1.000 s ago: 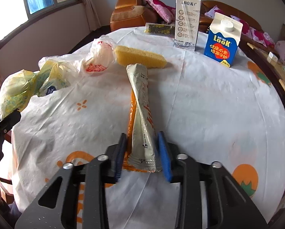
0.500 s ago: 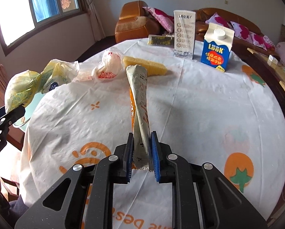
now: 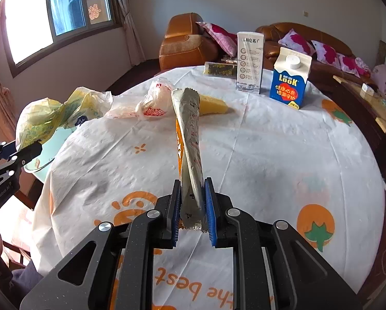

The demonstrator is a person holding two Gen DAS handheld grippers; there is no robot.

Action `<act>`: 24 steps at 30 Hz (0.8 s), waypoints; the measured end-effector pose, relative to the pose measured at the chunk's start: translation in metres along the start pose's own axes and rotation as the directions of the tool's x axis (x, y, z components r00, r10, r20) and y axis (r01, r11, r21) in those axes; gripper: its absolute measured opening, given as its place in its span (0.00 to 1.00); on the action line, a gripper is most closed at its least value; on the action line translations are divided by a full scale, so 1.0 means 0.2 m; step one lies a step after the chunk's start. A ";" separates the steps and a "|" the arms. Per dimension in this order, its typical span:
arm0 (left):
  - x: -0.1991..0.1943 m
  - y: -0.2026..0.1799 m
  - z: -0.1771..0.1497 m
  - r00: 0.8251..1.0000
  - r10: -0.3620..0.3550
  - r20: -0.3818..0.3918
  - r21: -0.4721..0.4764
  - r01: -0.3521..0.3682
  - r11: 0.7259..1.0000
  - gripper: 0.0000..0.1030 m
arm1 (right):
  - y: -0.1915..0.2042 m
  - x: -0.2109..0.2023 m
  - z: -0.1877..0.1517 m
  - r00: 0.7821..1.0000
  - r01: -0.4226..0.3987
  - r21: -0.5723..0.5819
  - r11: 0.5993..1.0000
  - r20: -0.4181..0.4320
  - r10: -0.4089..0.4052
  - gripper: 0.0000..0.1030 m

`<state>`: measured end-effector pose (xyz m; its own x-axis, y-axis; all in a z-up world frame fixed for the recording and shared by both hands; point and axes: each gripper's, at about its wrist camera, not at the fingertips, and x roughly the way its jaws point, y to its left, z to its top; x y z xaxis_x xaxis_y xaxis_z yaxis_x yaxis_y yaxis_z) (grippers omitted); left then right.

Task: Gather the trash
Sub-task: 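Lift the plastic bag and paper tube and carry them toward the teal bin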

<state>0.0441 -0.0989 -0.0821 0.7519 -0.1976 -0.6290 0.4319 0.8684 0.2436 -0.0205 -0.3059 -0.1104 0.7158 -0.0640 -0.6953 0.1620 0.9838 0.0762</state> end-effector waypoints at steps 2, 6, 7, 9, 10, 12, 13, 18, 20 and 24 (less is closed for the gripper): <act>-0.01 0.00 0.00 1.000 0.010 0.005 0.007 -0.010 1.000 0.28 | 0.00 0.00 0.00 1.000 0.002 -0.001 1.000 0.002 -0.002 0.18; -0.01 0.00 0.00 1.000 0.029 0.004 0.010 -0.029 1.000 0.28 | 0.00 0.00 0.00 1.000 0.006 -0.004 1.000 0.001 -0.006 0.18; -0.01 0.00 0.00 0.999 0.032 0.002 0.009 -0.032 0.999 0.28 | 0.00 0.00 0.00 1.000 0.006 -0.004 1.000 0.001 -0.006 0.18; -0.01 0.00 0.00 0.999 0.039 -0.001 0.010 -0.039 0.999 0.28 | 0.00 0.00 0.00 1.000 0.006 -0.003 1.000 0.003 -0.006 0.18; -0.01 0.00 0.00 0.999 0.041 -0.001 0.012 -0.041 0.999 0.28 | 0.00 -0.01 0.00 1.000 0.007 -0.003 1.000 0.005 -0.007 0.18; -0.02 0.00 0.00 0.999 0.053 0.003 0.017 -0.053 0.998 0.28 | -0.01 -0.02 0.00 1.000 0.009 -0.003 1.000 0.012 -0.009 0.18; -0.02 0.00 0.00 0.998 0.057 0.004 0.019 -0.057 0.998 0.28 | 0.00 -0.02 0.00 1.000 0.012 -0.004 1.000 0.017 -0.011 0.18; -0.03 0.02 0.00 0.998 0.068 0.003 0.018 -0.068 0.997 0.28 | -0.01 -0.03 0.00 1.000 0.015 -0.005 1.000 0.021 -0.015 0.18; -0.03 0.02 0.01 0.997 0.077 0.008 0.022 -0.077 0.997 0.28 | -0.01 -0.03 0.01 1.000 0.014 -0.005 1.000 0.025 -0.014 0.18; -0.04 0.05 0.03 0.995 0.102 0.022 0.026 -0.103 0.994 0.28 | 0.00 -0.04 0.01 0.999 0.015 -0.009 1.000 0.035 -0.015 0.18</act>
<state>0.0450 -0.0917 -0.0699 0.8027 -0.1178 -0.5846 0.3654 0.8719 0.3260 -0.0248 -0.3065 -0.1026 0.7366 -0.0846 -0.6710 0.1670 0.9842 0.0591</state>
